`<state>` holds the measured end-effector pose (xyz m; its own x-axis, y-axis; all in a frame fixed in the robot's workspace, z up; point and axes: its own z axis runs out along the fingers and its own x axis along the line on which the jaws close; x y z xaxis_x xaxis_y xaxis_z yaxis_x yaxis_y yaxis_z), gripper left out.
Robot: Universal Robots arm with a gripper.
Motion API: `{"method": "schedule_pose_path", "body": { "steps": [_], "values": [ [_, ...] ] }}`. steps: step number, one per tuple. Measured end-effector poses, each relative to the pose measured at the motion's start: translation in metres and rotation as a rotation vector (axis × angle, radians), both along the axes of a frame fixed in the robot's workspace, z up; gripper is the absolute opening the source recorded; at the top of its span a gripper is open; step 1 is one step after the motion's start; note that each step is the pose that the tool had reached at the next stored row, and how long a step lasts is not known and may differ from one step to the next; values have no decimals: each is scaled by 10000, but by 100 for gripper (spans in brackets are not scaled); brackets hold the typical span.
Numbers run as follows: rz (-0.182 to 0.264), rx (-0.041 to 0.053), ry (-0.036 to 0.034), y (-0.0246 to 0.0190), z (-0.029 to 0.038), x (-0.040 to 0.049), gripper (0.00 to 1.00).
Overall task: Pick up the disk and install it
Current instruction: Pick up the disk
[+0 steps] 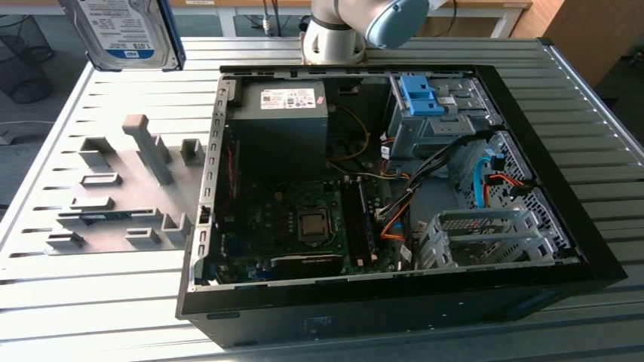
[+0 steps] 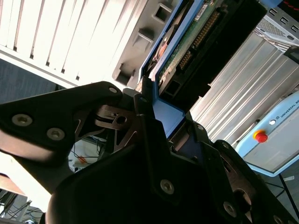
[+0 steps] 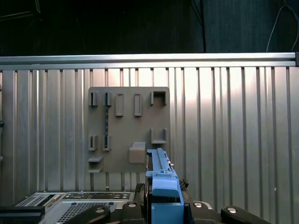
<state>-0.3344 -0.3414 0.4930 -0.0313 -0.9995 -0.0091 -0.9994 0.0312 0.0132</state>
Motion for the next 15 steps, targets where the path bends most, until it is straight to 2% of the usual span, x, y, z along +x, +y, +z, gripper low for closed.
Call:
{"method": "schedule_pose_path", "body": {
  "steps": [15],
  "values": [
    [0, 1, -1, 0, 0, 91, 36]
  ]
}}
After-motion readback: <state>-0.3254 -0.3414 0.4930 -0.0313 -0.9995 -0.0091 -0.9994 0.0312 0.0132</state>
